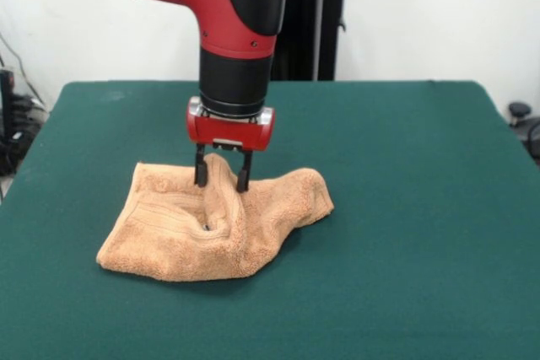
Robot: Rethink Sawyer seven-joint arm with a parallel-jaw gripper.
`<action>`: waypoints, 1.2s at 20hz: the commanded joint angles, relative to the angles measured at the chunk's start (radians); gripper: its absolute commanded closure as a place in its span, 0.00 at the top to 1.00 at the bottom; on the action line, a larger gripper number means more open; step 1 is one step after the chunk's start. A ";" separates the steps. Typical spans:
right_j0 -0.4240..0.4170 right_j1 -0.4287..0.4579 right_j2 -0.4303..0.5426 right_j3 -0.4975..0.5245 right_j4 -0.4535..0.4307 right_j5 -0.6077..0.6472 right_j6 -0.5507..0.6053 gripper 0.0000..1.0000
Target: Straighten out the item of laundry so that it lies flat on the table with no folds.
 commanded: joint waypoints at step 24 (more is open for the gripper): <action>0.058 -0.147 0.048 0.059 0.004 0.180 0.098 0.00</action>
